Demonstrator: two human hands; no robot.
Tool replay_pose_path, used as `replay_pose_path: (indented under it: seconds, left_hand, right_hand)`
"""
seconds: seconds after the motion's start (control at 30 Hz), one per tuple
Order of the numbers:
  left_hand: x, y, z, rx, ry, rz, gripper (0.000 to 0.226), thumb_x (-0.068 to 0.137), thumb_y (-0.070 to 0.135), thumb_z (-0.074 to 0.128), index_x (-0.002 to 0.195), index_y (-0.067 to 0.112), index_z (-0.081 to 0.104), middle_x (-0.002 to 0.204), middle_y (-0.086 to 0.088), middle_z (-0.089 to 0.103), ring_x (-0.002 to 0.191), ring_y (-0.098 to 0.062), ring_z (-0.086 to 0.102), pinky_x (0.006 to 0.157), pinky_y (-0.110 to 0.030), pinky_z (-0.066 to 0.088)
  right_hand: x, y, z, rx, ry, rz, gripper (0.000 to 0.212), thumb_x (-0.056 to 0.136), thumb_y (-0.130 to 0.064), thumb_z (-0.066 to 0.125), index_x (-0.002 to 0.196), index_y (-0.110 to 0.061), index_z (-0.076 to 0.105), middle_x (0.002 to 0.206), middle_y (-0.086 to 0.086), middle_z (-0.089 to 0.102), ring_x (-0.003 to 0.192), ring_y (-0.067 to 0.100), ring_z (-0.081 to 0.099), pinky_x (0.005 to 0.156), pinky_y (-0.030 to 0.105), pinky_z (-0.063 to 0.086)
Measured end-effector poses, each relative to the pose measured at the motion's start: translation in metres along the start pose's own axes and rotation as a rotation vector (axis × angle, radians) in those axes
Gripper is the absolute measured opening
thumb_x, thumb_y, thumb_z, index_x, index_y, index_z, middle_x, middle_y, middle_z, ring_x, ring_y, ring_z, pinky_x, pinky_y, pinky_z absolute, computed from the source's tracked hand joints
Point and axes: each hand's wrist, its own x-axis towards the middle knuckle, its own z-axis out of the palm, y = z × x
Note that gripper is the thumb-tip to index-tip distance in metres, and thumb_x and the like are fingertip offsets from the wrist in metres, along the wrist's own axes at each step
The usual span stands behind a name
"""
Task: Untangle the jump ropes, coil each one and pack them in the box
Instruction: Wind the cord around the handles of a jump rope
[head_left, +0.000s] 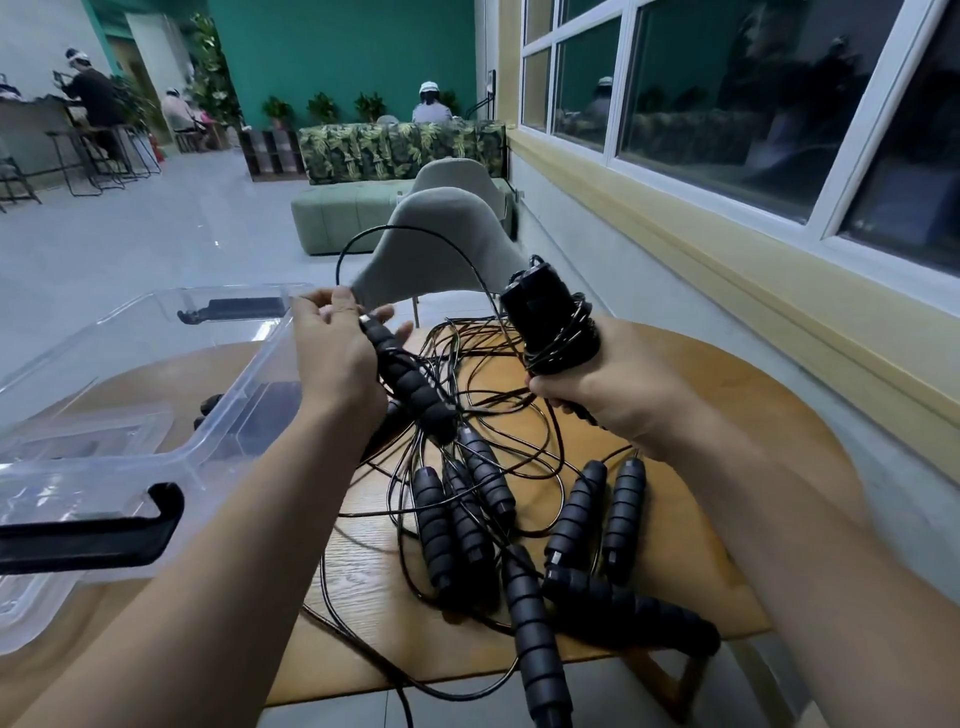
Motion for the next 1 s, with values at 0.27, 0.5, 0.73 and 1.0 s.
replay_pose_path:
  seconds: [0.27,0.5,0.73,1.0]
  left_hand:
    - [0.018,0.012,-0.010,-0.256,0.012,-0.261,0.012,0.114,0.013,0.040,0.105,0.018,0.046,0.094,-0.008,0.053,0.076,-0.019,0.056,0.065,-0.032,0.055]
    - [0.024,0.010,-0.014,-0.225,-0.060,-0.200,0.014,0.114,0.015,0.042,0.101,0.018,0.046,0.102,-0.007,0.056,0.085,-0.022,0.069,0.079,-0.045,0.063]
    - [0.008,0.007,-0.015,-0.011,-0.501,-0.500,0.012,0.113,0.017,0.045,0.101,0.019,0.044,0.086,-0.007,0.058,0.066,-0.018,0.065,0.053,-0.030,0.059]
    - [0.000,-0.012,-0.008,0.233,-0.572,-0.156,0.018,0.113,0.020,0.047,0.097,0.027,0.047,0.073,0.005,0.058,0.067,-0.017,0.054,0.056,-0.031,0.048]
  right_hand:
    - [-0.002,-0.006,-0.002,-0.082,-0.080,0.041,0.025,0.079,-0.001,0.086,0.091,-0.007,0.066,0.070,0.002,0.067,0.063,0.015,0.062,0.061,0.037,0.050]
    - [-0.007,-0.008,-0.008,-0.030,-0.149,0.071,0.029,0.077,0.005,0.086,0.097,0.002,0.064,0.077,0.017,0.069,0.067,0.019,0.062,0.064,0.040,0.052]
    - [0.004,0.001,-0.007,0.043,0.032,0.038,0.027,0.075,-0.005,0.085,0.097,-0.007,0.071,0.078,0.013,0.073,0.068,0.021,0.065,0.063,0.042,0.053]
    - [0.001,-0.002,-0.005,0.164,-0.011,0.020,0.030,0.079,0.000,0.085,0.106,0.000,0.070,0.085,0.019,0.071,0.068,0.023,0.064,0.061,0.035,0.052]
